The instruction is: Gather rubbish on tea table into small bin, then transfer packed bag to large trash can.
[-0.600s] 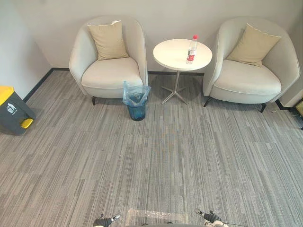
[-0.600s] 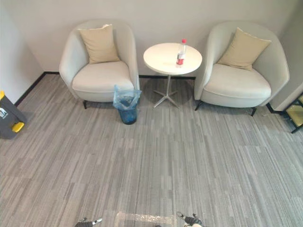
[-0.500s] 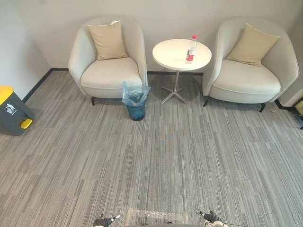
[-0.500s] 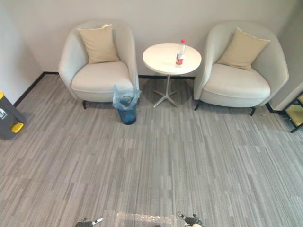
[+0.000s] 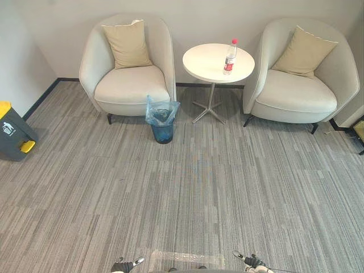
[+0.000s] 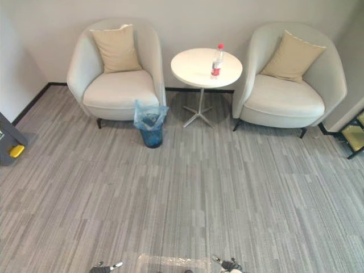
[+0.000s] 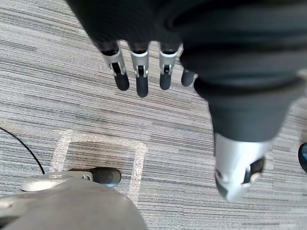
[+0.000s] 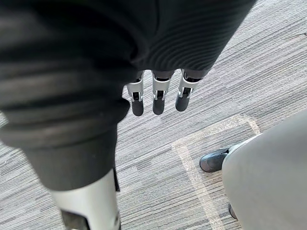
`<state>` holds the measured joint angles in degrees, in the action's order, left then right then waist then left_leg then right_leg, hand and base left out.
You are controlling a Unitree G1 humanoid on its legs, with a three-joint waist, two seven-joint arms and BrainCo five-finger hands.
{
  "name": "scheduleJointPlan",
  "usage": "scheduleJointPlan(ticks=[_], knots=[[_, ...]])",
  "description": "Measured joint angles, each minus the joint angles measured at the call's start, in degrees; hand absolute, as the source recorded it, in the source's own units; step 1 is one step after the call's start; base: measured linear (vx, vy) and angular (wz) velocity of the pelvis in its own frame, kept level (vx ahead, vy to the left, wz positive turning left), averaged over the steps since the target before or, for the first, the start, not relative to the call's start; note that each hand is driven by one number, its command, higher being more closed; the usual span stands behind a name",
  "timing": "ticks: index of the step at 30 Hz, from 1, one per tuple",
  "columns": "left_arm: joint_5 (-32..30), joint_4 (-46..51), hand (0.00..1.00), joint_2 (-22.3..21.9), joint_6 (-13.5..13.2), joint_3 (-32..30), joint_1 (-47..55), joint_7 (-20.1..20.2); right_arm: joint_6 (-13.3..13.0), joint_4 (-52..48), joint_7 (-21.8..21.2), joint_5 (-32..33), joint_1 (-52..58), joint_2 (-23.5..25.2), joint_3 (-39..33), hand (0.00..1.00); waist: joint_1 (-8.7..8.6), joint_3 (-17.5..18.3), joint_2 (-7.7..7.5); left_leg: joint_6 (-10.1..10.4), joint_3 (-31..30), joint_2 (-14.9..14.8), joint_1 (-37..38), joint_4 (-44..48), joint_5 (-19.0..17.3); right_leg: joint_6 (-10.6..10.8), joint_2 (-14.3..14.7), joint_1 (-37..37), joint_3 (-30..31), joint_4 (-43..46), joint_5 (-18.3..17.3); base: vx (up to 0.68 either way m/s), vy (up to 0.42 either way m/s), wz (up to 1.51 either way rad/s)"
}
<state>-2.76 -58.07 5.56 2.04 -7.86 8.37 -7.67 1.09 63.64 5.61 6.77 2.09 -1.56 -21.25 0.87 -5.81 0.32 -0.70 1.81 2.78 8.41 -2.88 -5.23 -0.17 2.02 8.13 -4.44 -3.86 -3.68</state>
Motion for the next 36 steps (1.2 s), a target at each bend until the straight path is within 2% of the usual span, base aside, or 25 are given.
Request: scheduleJointPlan(ticks=[14,16,17,19,20,21,23,25,27,28,29,30,32,33,34,35,36], knots=[[-0.5,-1.0,0.0,0.6,0.9,1.3,-1.9,-0.1,-0.2,-0.5,0.1,0.7,0.0,0.1,-0.6,0.0,-0.02,-1.1,-0.08,0.1,-1.0,0.0,-2.6,1.1,0.1,-0.1,0.0,-1.7,-1.6,0.4,-0.3,0.0,-0.005,0.06],[-0.5,-0.8,0.0,0.8,0.9,1.3,-2.5,-0.5,-0.3,-1.4,0.1,1.0,-0.1,0.6,-1.6,0.0,-0.14,-2.3,-0.43,1.3,-0.7,0.1,-4.1,5.0,-1.5,-0.4,-0.4,-2.3,-1.6,2.4,-1.5,0.01,-0.014,0.05],[-0.5,-0.3,0.0,1.0,1.0,1.0,-2.8,-0.9,-0.4,-1.9,0.2,2.5,-0.1,1.1,-2.5,0.0,-0.19,-3.4,-0.81,2.0,-0.2,0.1,-6.2,11.2,-4.0,-1.4,-0.6,-2.5,-1.5,4.6,-3.2,-0.02,-0.031,-0.02],[-0.5,1.7,0.0,1.2,1.0,0.3,-2.6,-1.0,-0.6,-2.3,0.6,3.2,0.1,1.6,-3.3,0.0,-0.09,-4.4,-1.68,3.8,2.4,0.0,-11.8,25.6,-6.0,-2.5,-1.6,-3.2,-0.5,8.3,-6.2,-0.04,-0.054,-0.13],[-0.5,2.8,0.0,0.9,1.0,-0.6,-2.7,-1.0,-0.6,-2.6,0.7,3.8,0.2,1.6,-3.3,0.0,0.03,-4.9,-1.65,3.9,4.1,-0.6,-15.7,33.9,-6.0,-3.1,-1.9,-2.9,0.3,10.3,-7.7,0.01,-0.028,-0.28],[-0.4,3.2,0.0,0.2,1.0,-1.6,-2.3,-1.1,-0.6,-3.2,0.9,4.7,0.3,1.7,-3.3,0.0,0.14,-5.0,-1.29,3.3,5.5,-2.1,-18.5,40.1,-7.8,-3.5,-1.8,-2.9,0.6,11.8,-8.7,0.04,0.011,-0.29],[-0.1,4.0,0.0,-0.7,1.0,-2.5,-1.9,-1.2,-0.6,-4.4,1.7,5.6,0.8,1.4,-3.3,0.0,0.23,-5.3,-0.2,2.8,7.1,-4.8,-22.6,43.9,-10.2,-3.5,-2.1,-2.0,2.5,13.7,-11.0,0.11,0.078,-0.31],[0.6,4.6,0.0,-0.9,1.0,-2.6,-1.8,-1.7,-0.5,-4.4,1.8,5.7,0.8,1.5,-3.3,0.0,0.76,-5.2,-0.04,2.7,7.0,-5.6,-24.8,40.7,-10.1,-3.0,-2.5,-1.9,3.5,13.8,-11.6,0.13,0.116,-0.37],[0.8,5.1,0.0,-1.9,1.0,-3.6,-1.7,-2.3,-0.1,-4.5,1.9,5.6,1.0,1.3,-3.4,0.0,2.1,-4.7,0.69,4.5,5.9,-5.2,-25.5,27.2,-6.6,-1.5,-3.2,-2.0,6.1,13.6,-13.2,0.29,0.237,-0.6],[0.8,4.9,0.0,-2.1,1.0,-3.6,-1.6,-2.3,-0.1,-4.4,2.0,5.6,1.1,1.1,-3.5,0.0,2.48,-4.4,0.98,3.5,5.4,-5.2,-24.9,24.4,-2.3,-0.7,-3.4,-1.9,7.0,13.6,-13.8,0.44,0.317,-0.59],[0.7,3.9,0.0,-1.2,0.9,-3.5,-1.5,-2.2,0.1,-4.0,2.0,5.6,1.4,1.6,-4.5,0.0,2.65,-3.3,-0.31,2.5,6.7,-3.3,-23.8,22.5,-1.8,-0.4,-5.1,-1.7,8.9,12.6,-14.1,0.43,0.261,-0.42],[0.7,3.3,0.0,-0.7,0.9,-3.5,-1.6,-2.2,0.1,-4.1,2.0,5.5,1.4,2.3,-5.5,0.0,2.42,-2.6,-0.88,0.7,7.3,-2.2,-24.2,22.8,-3.5,0.5,-5.8,-2.0,9.7,13.9,-13.8,0.46,0.224,-0.39],[0.8,3.1,0.0,-0.9,1.0,-4.3,-1.8,-2.3,0.2,-4.4,2.1,5.0,1.6,2.6,-6.0,0.0,3.0,-2.5,-1.17,-0.6,10.4,-2.0,-22.3,23.6,-5.2,2.3,-7.1,-3.6,11.2,20.2,-15.0,0.39,0.163,-0.47],[0.8,3.1,0.0,-1.2,1.1,-4.7,-1.3,-2.3,0.3,-4.8,2.0,4.5,1.9,2.5,-5.7,0.0,3.45,-2.4,-1.2,-1.6,12.5,-1.8,-18.9,23.3,-6.6,3.3,-7.5,-4.8,12.4,26.9,-15.1,0.4,0.149,-0.76],[0.8,3.5,0.0,-1.2,1.1,-4.7,-0.7,-2.3,0.4,-5.8,1.8,4.4,2.6,2.5,-5.0,0.0,3.43,-1.6,-1.39,-2.0,13.7,-1.3,-16.0,22.1,-7.6,6.2,-7.9,-7.3,12.3,34.6,-14.3,0.4,0.141,-0.7],[0.8,3.5,0.0,-1.2,1.1,-4.7,-0.7,-2.3,0.4,-6.3,1.6,4.4,2.8,2.6,-4.6,0.0,3.43,-1.4,-1.54,-2.2,14.1,-1.1,-15.0,21.6,-7.9,8.1,-8.0,-8.8,12.3,38.1,-13.6,0.46,0.152,-0.52],[0.9,4.0,0.0,-1.2,1.1,-4.7,-1.1,-2.3,0.3,-7.5,1.3,4.4,3.0,2.6,-3.3,0.0,2.94,-1.5,-1.75,-2.3,14.6,-0.9,-11.7,20.1,-9.0,12.7,-8.2,-14.5,11.7,51.4,-11.0,0.43,0.117,-0.28]])
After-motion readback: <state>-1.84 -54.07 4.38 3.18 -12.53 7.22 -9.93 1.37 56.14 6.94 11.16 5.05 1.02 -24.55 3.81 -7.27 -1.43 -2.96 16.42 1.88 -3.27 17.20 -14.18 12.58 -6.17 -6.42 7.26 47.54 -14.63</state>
